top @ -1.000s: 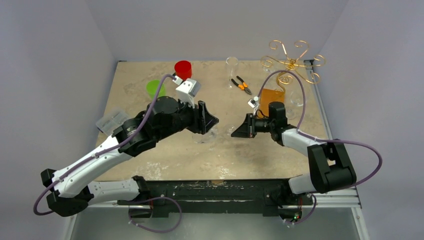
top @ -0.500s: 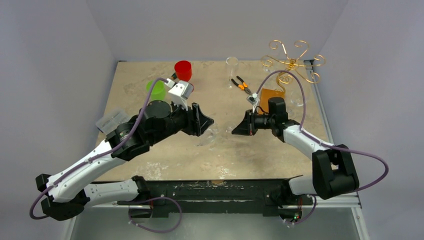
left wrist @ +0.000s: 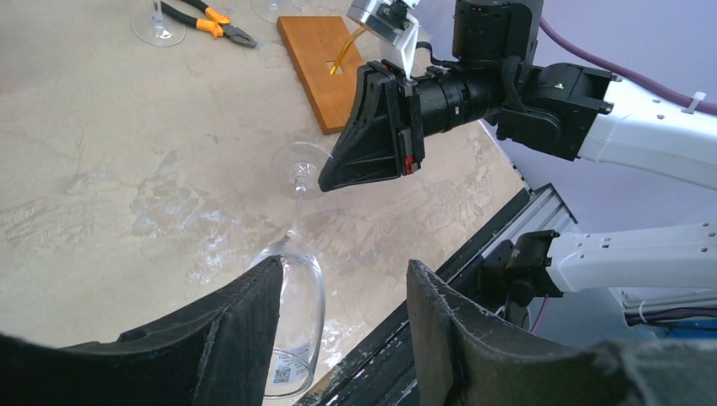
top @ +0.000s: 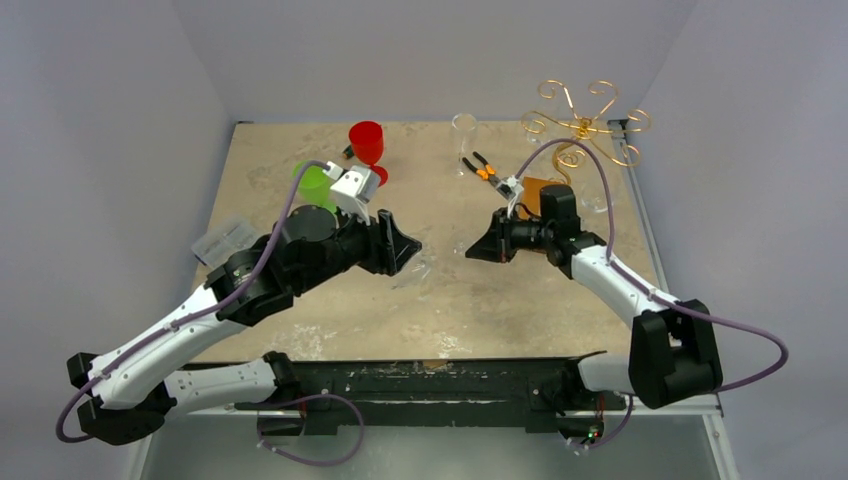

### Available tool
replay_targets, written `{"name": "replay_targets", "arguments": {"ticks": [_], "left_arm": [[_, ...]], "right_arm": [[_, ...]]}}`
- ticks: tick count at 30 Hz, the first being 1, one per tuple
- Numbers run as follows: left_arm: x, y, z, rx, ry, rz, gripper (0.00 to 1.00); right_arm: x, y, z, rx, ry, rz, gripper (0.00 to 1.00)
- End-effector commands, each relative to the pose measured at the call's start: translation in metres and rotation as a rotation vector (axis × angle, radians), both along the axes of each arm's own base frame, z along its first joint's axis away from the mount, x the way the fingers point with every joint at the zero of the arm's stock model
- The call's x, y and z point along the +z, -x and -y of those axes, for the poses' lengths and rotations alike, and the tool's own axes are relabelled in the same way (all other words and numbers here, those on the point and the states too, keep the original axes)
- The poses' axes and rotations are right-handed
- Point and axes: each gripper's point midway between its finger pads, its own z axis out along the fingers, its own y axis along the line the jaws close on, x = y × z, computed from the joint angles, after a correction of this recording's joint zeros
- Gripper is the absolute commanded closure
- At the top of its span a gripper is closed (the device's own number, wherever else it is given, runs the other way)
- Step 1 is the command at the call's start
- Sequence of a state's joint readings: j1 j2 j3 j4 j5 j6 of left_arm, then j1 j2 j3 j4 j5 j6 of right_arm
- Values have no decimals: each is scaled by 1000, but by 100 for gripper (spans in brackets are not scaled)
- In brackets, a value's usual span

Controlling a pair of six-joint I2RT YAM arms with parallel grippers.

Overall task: Place the wine glass upside down on the wine glass rack
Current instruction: Turn the wine glass upside down at the wine rack.

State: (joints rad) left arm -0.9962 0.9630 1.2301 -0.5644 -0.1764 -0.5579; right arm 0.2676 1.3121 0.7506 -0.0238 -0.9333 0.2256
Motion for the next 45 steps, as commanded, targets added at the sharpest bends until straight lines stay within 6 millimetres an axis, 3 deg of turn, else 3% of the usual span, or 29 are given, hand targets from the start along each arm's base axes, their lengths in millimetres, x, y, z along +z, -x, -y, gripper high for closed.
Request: {"name": "replay_targets", "arguments": {"ticks": [1, 9, 16, 26, 30, 35, 45], "left_arm": [[8, 1, -7, 17, 18, 28, 46], [9, 2, -12, 25, 16, 39, 45], [10, -1, -23, 47, -26, 71, 40], [34, 1, -68, 136, -87, 164, 36], [41, 3, -90, 183, -108, 197, 33], [38, 6, -108, 218, -123, 208, 29], [23, 3, -125, 278, -176, 217, 17]], "right_arm": [[37, -13, 0, -8, -13, 122, 100], [48, -19, 7, -30, 5, 160, 100], [67, -4, 8, 42, 12, 205, 100], [71, 21, 12, 122, 40, 220, 100], [82, 30, 17, 150, 71, 261, 100], [100, 39, 25, 181, 124, 338, 100], [134, 43, 51, 237, 327, 504, 100]]}}
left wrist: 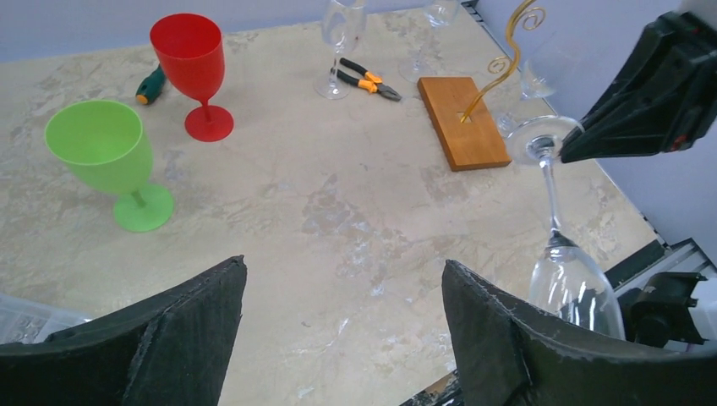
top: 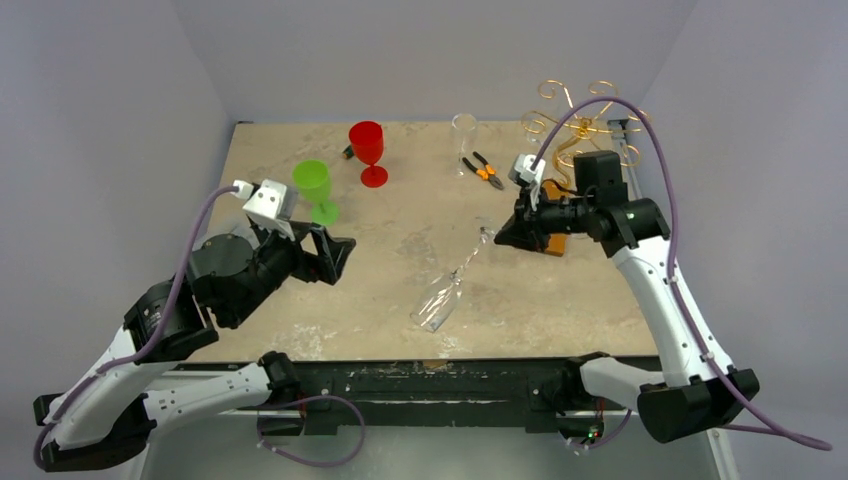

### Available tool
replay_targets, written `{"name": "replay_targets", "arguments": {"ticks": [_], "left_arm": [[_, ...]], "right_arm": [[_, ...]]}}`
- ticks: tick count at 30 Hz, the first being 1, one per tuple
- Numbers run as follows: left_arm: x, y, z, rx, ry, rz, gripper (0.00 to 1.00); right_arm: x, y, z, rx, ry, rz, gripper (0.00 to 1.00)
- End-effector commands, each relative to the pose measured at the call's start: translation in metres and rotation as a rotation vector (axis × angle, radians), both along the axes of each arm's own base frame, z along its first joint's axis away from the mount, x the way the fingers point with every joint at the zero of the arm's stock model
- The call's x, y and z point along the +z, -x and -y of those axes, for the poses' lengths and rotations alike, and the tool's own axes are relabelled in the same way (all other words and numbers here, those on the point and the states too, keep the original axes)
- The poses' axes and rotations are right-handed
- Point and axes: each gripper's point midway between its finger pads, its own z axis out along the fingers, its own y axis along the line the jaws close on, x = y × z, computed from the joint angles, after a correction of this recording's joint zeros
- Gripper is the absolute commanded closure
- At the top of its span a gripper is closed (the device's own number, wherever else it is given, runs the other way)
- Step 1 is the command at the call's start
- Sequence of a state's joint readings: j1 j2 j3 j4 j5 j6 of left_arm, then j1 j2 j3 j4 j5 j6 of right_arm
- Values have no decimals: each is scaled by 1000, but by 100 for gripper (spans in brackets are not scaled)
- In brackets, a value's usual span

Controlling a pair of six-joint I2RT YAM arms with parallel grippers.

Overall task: Place the wine glass upside down on the wine glass rack
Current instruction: Turn the wine glass upside down at the wine rack.

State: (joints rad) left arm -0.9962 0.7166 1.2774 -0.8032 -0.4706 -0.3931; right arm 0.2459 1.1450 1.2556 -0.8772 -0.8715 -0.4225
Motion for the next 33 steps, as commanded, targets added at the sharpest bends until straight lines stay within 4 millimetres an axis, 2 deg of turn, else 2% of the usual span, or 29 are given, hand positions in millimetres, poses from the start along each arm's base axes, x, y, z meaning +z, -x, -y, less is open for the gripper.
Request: {"name": "replay_targets", "arguments": {"ticks": [1, 8, 13, 16, 25, 33], "left_arm": [[-5, -6, -10, 47, -54, 23, 16], [-12, -13, -22, 106, -109, 47, 8], [-11, -25, -35, 160, -210, 83, 5], [-20, -35, -38, 165, -224, 65, 5], [-66, -57, -43, 201, -288, 33, 4], [-67, -53, -55, 223, -308, 70, 4]], "right_arm": [[25, 8, 13, 47, 93, 122, 100], [56, 1, 24, 46, 162, 256, 100], [92, -7, 28, 31, 179, 380, 100], [110, -15, 33, 4, 201, 446, 100], [151, -36, 46, -59, 269, 639, 100], [176, -48, 50, -88, 292, 760, 100]]}}
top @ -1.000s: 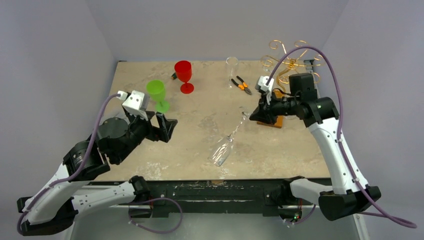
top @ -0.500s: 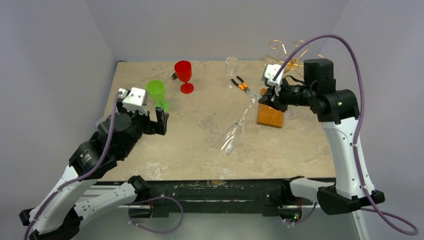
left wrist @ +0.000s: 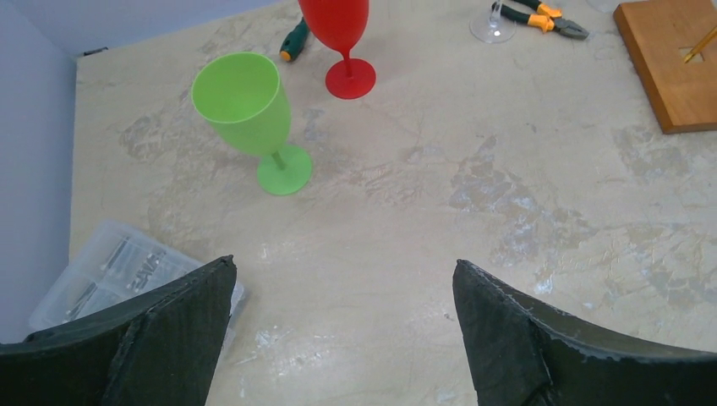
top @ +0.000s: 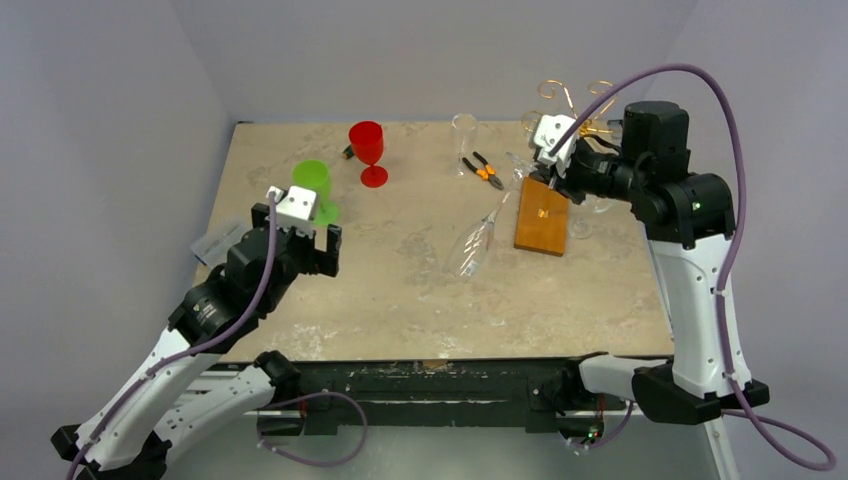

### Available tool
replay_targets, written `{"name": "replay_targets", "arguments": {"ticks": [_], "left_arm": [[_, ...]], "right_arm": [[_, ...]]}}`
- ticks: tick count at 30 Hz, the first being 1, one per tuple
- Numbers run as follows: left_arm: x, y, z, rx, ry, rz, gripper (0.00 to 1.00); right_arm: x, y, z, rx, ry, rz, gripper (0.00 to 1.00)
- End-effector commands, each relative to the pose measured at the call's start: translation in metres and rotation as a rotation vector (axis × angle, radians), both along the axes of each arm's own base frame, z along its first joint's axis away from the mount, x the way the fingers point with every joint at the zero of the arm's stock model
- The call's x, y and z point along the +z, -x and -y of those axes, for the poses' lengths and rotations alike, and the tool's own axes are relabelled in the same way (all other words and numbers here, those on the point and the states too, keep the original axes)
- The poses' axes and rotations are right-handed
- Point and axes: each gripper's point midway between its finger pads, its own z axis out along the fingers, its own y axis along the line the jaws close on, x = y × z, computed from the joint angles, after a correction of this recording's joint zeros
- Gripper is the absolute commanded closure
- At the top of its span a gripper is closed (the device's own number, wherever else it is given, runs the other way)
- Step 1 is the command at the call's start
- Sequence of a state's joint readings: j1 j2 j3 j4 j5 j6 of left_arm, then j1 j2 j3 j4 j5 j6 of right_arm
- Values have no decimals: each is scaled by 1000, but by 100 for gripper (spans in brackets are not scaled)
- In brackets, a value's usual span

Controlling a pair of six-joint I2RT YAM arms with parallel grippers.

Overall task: Place the wine glass upside down on the wine glass rack
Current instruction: Turn the wine glass upside down at the wine rack.

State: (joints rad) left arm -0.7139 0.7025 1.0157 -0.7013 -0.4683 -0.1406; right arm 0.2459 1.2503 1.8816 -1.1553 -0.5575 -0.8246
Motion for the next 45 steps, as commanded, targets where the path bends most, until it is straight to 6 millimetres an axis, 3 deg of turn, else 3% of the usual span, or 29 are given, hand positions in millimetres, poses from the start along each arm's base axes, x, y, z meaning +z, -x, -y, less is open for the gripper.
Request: {"name": "replay_targets", "arguments": {"ticks": [1, 6, 15, 36, 45], "left_arm": [[11, -2, -4, -2, 17, 79, 4], [-6, -1, 1, -30, 2, 53, 4], [-15, -1, 13, -82, 16, 23, 5], [-4, 4, 7, -103, 134, 34, 6], [-5, 3, 7, -105, 136, 29, 7]], "right_arm": [[39, -9, 3, -4, 5, 180, 100], [43, -12, 7, -8, 35, 223, 100], [47, -11, 13, -2, 88, 296, 100], [56, -42, 22, 8, 253, 491, 100], [51, -60, 40, -52, 410, 586, 100]]}}
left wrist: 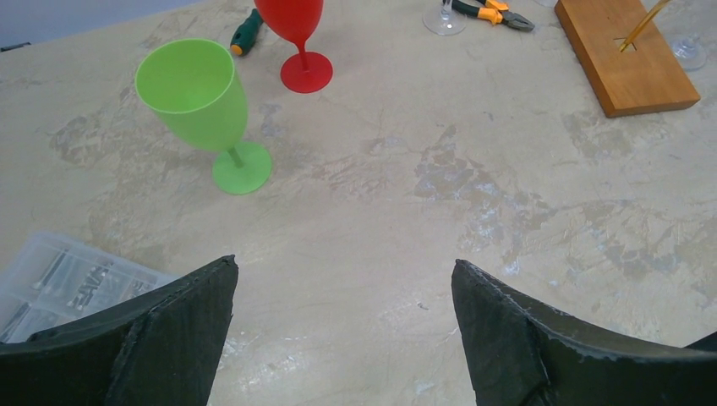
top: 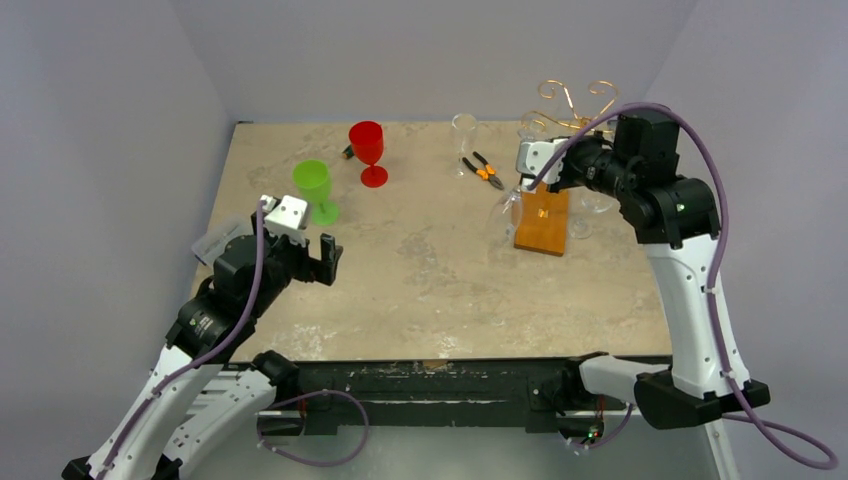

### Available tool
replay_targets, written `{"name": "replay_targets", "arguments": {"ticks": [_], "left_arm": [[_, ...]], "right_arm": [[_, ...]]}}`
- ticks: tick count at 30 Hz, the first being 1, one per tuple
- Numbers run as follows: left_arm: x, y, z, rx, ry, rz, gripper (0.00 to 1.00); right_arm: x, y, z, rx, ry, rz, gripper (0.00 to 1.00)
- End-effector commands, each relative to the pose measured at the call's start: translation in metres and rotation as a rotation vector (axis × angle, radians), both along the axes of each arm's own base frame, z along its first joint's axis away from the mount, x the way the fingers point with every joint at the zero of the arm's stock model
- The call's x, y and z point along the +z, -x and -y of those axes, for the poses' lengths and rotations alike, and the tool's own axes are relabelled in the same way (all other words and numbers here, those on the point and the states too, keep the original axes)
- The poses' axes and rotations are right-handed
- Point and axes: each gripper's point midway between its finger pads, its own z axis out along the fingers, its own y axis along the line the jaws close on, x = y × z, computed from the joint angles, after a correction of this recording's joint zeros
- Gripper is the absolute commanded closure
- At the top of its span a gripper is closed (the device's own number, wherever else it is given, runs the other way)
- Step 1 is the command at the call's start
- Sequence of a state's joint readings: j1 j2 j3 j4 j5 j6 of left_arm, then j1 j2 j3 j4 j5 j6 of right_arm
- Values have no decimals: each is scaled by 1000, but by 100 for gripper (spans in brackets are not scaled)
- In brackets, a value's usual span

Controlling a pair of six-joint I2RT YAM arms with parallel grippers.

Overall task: Place the wine glass upside down on the wine glass rack
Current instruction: Turn the wine glass upside down at the wine rack.

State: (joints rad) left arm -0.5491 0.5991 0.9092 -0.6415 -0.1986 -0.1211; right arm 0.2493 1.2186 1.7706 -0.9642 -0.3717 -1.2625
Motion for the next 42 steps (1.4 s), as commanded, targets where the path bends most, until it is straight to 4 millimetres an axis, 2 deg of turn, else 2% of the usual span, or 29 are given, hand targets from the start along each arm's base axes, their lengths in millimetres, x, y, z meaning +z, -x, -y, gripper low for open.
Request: {"name": "replay_targets", "arguments": {"ticks": [1, 4, 12, 19, 42], "left_arm": [[9, -4, 4, -2, 41, 32, 7], [8, -4, 4, -2, 37, 32, 7], [8, -4, 6, -12, 38, 26, 7], [8, -3, 6, -17, 39, 30, 7], [9, -2, 6, -23, 40, 33, 7]], "right_arm": [[37, -15, 16, -73, 65, 205, 100], [39, -27, 24, -132, 78, 215, 100], [23, -45, 31, -187, 120, 179, 100], [25, -62, 32, -243, 73, 173, 100], [17, -83, 53, -348, 170, 194, 100]]}}
